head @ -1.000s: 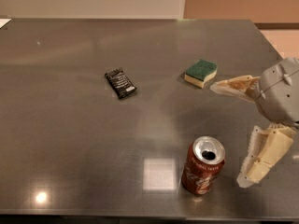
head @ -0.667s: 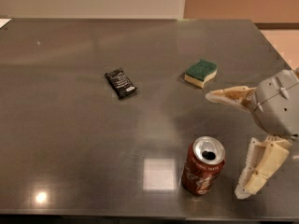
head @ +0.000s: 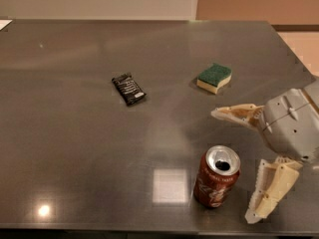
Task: Knock coke can over
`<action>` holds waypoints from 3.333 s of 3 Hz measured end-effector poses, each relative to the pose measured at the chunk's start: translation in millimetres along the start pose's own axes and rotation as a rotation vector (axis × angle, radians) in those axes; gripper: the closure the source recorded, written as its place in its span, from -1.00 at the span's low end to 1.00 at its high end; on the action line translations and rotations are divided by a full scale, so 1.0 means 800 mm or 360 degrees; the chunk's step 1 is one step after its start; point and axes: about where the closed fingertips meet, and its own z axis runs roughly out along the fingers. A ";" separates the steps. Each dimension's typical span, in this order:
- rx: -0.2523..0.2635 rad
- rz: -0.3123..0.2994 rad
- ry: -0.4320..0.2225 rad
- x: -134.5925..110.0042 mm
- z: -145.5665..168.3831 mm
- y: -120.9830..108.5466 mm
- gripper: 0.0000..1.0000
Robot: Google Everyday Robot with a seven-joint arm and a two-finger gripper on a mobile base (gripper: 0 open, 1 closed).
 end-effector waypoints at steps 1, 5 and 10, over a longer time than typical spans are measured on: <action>-0.0023 -0.0014 -0.0019 0.000 0.008 0.006 -1.00; -0.0066 -0.0021 -0.0047 -0.007 0.018 0.007 0.43; 0.0000 0.0178 0.0857 0.034 -0.036 -0.094 1.00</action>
Offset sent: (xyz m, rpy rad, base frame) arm -0.0154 0.0079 -0.0145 0.0301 0.0284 0.0508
